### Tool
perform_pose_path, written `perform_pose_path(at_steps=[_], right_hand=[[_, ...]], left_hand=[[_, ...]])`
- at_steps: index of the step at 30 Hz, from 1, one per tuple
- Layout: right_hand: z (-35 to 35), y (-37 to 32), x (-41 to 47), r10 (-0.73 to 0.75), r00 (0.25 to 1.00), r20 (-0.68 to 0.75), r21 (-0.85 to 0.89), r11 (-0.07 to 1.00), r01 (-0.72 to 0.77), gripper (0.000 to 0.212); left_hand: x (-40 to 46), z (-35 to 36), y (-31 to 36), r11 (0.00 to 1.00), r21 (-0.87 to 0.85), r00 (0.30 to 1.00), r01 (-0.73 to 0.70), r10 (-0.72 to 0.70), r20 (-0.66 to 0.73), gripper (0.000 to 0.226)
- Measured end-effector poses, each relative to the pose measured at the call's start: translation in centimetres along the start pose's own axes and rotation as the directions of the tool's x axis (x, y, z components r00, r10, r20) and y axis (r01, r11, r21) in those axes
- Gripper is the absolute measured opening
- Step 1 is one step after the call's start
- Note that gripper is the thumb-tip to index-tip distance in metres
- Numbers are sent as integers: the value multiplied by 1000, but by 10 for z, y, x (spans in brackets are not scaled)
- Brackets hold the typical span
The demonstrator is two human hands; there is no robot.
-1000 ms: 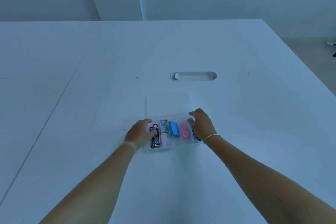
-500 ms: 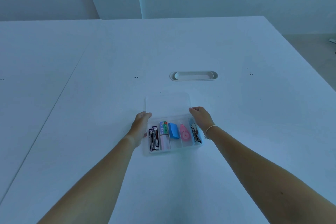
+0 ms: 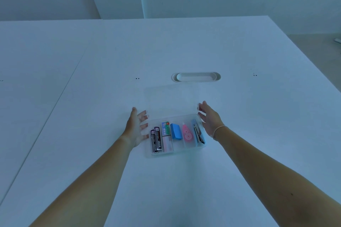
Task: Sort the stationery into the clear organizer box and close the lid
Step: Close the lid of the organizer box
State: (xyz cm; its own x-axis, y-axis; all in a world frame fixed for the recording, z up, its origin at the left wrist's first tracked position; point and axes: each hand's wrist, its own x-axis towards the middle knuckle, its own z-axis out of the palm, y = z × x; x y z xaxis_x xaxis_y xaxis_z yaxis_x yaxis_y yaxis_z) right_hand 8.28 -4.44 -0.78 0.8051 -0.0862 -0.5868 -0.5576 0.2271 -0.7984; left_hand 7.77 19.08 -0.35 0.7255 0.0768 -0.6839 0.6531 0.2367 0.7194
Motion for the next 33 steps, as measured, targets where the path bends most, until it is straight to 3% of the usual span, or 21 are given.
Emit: perform_pose_path(at_steps=[6, 10, 13, 19, 23, 26, 30, 33], right_hand=[[-11, 1, -2, -3, 998, 68, 48, 999, 0, 39], [-20, 4, -7, -6, 993, 114, 1, 1000, 6, 38], [-24, 8, -14, -19, 991, 132, -19, 1000, 21, 40], [-29, 25, -28, -82, 979, 185, -300, 944, 136, 61], [-33, 35, -32, -61, 982, 181, -421, 897, 134, 76], [-34, 40, -32, -64, 983, 172, -486, 863, 141, 74], [-35, 47, -29, -106, 981, 165, -596, 782, 185, 80], [-35, 48, -27, -117, 979, 169, -620, 759, 198, 82]], left_hand=[[-3, -1, -5, 999, -43, 999, -22, 23, 27, 57], [-10, 0, -10, 998, 33, 997, -57, 55, 46, 41], [-16, -1, -15, 985, 153, 994, -76, 63, 84, 53], [-27, -9, -33, 930, 357, 991, -80, 34, 133, 79], [-29, -15, -43, 882, 466, 993, -69, 14, 120, 86], [-31, -15, -46, 867, 492, 992, -84, 24, 127, 74], [-38, -7, -48, 814, 563, 989, -147, 106, 104, 41], [-40, -4, -50, 775, 605, 982, -184, 162, 92, 36]])
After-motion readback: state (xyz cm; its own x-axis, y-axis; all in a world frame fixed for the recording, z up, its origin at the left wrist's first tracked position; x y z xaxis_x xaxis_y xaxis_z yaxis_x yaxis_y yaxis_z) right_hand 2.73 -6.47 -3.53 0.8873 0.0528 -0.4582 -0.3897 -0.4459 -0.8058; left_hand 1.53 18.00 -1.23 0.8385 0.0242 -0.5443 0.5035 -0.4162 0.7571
